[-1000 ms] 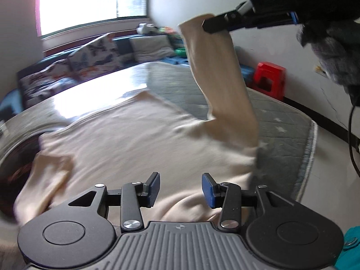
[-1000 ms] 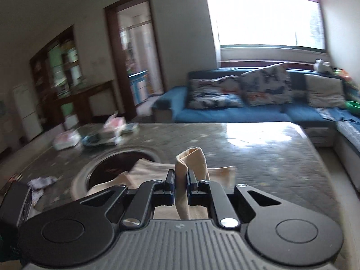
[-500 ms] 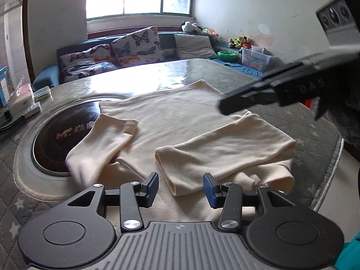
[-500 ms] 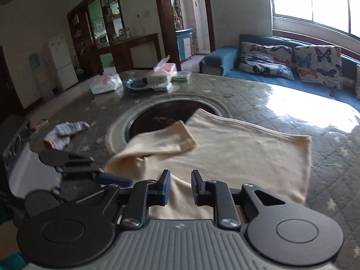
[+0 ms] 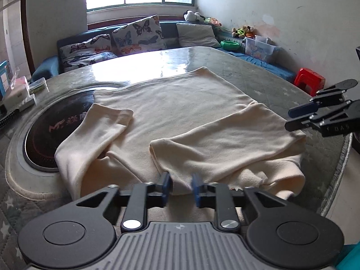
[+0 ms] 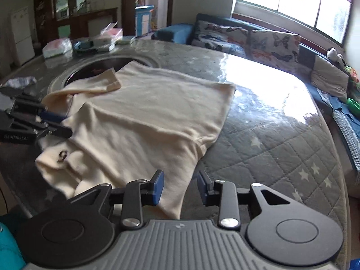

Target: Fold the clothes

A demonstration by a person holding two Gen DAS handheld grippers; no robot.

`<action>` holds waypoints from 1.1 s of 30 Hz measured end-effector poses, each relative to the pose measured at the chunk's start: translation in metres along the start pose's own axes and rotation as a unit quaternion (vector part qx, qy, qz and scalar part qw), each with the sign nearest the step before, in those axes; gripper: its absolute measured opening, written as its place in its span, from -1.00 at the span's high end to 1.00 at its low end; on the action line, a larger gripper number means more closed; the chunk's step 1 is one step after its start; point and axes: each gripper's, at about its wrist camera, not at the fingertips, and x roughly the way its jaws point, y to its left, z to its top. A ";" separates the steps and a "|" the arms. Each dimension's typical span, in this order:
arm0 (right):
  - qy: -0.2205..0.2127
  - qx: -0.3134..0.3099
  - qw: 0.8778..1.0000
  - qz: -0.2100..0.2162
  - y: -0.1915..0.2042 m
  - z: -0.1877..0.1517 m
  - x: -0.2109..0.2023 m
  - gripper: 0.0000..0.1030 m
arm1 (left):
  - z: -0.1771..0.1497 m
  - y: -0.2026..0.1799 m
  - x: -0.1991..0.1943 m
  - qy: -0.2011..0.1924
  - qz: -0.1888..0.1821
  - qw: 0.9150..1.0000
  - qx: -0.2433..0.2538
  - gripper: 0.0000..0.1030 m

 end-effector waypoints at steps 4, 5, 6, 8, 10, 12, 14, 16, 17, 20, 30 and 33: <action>-0.022 0.007 1.000 0.006 -0.004 0.012 0.011 0.38 | 0.010 -0.001 -0.014 -0.018 -0.006 1.000 -0.011 0.91; -0.024 0.003 1.000 0.010 -0.003 0.016 0.017 0.38 | 0.012 0.000 -0.019 -0.023 -0.006 1.000 -0.013 0.91; -0.026 -0.001 1.000 0.013 -0.002 0.019 0.023 0.38 | 0.013 0.001 -0.022 -0.026 -0.005 1.000 -0.016 0.91; -0.020 -0.006 1.000 0.014 -0.002 0.020 0.032 0.38 | 0.012 0.005 -0.024 -0.017 -0.009 1.000 -0.021 0.91; -0.005 -0.010 1.000 0.011 -0.002 0.017 0.044 0.38 | 0.008 0.007 -0.019 0.006 0.000 1.000 -0.018 0.90; -0.006 -0.017 1.000 0.009 -0.002 0.016 0.044 0.38 | 0.004 0.010 -0.013 0.025 0.010 1.000 -0.012 0.86; -0.013 -0.018 1.000 0.011 -0.002 0.018 0.038 0.38 | 0.005 0.015 -0.014 0.026 0.011 1.000 -0.013 0.86; -0.022 -0.023 0.999 0.020 0.002 0.024 0.031 0.38 | 0.011 0.020 -0.016 0.013 0.016 1.000 -0.010 0.77; -0.026 -0.025 0.999 0.025 0.004 0.026 0.029 0.38 | 0.015 0.022 -0.017 0.005 0.019 1.000 -0.008 0.69; -0.029 -0.035 0.998 0.041 0.012 0.031 0.032 0.38 | 0.028 0.028 -0.010 -0.017 0.052 0.998 0.002 0.31; -0.023 -0.064 0.994 0.090 0.038 0.076 0.054 0.39 | 0.024 0.044 0.003 -0.029 0.114 0.993 0.000 -0.03; -0.015 -0.075 0.992 0.099 0.049 0.096 0.075 0.39 | 0.014 0.050 -0.002 -0.025 0.121 0.992 -0.020 -0.09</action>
